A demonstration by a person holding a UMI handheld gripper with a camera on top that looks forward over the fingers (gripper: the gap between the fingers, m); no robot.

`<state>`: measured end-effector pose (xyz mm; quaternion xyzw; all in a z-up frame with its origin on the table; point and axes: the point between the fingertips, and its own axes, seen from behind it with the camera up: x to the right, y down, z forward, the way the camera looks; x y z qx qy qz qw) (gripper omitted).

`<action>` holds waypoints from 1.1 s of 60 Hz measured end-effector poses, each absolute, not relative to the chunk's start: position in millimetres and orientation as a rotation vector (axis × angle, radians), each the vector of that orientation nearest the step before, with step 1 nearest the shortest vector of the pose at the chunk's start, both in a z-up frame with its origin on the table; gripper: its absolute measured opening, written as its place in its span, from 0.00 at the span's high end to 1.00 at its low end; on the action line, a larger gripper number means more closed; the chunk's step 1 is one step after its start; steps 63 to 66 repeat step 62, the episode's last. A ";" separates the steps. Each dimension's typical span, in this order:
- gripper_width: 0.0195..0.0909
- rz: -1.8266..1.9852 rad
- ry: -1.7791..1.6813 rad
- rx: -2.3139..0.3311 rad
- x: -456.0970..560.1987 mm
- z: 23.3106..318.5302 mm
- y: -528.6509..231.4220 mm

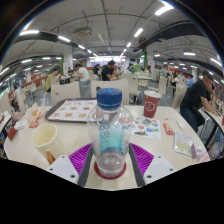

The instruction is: Pour water

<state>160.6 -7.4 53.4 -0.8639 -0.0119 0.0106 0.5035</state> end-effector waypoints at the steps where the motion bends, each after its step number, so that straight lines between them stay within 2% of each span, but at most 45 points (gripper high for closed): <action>1: 0.24 0.022 -0.025 -2.101 160.5 52.4 -10.4; 3: 0.08 0.018 -0.017 -2.125 160.1 51.7 -17.3; 4: 0.06 0.017 -0.017 -2.137 161.6 48.8 -18.1; 7: 0.11 0.002 -0.003 -2.159 160.4 55.7 -34.0; 10: 0.07 -0.014 0.011 -2.184 159.4 63.0 -50.1; 27: 0.08 -0.060 0.076 -2.276 110.8 121.3 -160.4; 37: 0.08 -0.028 0.079 -2.295 74.6 145.0 -200.7; 47: 0.08 -0.040 0.007 -2.276 54.7 158.2 -214.5; 66: 0.08 -0.026 -0.011 -2.269 47.2 160.8 -214.9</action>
